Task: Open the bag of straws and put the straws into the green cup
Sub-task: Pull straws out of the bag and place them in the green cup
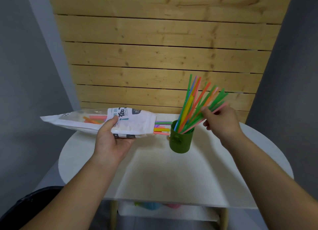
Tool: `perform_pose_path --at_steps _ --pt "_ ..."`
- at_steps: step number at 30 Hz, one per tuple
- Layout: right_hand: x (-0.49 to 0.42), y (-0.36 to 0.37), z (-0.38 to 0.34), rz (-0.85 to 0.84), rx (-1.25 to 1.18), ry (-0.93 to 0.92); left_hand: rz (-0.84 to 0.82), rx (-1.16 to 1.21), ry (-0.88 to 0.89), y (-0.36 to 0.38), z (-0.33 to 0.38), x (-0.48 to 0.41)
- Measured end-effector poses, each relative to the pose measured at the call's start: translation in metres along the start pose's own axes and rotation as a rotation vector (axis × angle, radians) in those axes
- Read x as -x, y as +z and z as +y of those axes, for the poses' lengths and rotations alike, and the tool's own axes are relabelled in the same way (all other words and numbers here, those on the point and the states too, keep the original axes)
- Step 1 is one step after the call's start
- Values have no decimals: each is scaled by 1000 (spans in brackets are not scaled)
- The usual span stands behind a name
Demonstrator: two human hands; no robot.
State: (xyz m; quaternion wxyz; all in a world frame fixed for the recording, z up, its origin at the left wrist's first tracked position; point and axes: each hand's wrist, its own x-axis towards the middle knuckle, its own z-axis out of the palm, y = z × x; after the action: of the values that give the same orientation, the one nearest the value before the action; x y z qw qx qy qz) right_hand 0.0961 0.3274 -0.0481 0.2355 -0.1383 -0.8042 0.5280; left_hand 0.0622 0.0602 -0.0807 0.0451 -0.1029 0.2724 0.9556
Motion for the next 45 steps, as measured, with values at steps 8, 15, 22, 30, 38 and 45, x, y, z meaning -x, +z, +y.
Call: perform_pose_path --at_steps 8,15,22,30,38,45 --pt "8 1 18 -113 -205 194 -24 -1 30 1 2 2" --pt "43 -10 4 -409 -98 461 -50 -8 30 6 -2 6" --pt "61 15 -21 -415 -381 255 -40 -18 -5 13 -10 13" --pt "56 22 -20 -357 -392 258 -31 -42 -15 13 -8 14" --pt "68 22 -23 -439 -404 221 -49 -44 -9 12 -7 13" --pt "70 24 -26 -338 -258 69 -49 -53 -15 13 -9 16"
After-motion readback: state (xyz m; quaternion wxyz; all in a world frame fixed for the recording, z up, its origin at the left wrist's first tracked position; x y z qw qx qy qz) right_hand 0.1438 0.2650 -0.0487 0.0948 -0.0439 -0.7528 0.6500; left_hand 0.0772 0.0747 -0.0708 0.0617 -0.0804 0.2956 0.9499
